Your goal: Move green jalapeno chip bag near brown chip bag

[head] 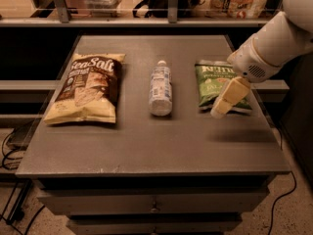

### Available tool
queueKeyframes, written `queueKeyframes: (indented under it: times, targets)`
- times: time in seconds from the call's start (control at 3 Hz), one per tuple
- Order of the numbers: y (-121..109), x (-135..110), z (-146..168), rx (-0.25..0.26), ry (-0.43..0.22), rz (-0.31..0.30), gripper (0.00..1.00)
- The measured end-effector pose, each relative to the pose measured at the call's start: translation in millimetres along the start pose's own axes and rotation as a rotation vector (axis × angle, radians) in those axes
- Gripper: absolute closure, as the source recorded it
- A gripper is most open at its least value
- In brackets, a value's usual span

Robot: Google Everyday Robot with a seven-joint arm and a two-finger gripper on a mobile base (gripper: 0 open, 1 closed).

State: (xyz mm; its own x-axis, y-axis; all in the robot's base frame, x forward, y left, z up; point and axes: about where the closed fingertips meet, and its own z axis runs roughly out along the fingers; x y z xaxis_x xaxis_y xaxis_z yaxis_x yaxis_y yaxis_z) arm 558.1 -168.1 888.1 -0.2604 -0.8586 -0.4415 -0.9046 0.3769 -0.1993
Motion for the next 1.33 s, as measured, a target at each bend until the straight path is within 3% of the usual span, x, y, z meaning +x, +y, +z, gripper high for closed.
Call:
queueKeyframes:
  times: [0.33,1.0,1.33]
  targets:
    - [-18.5,8.0,22.7,0.016,0.048,0.015,0.0]
    - [-40.7,25.7,48.1,0.011,0.109,0.06,0.42]
    - [-45.9,23.5,41.8,0.03,0.117,0.051,0.64]
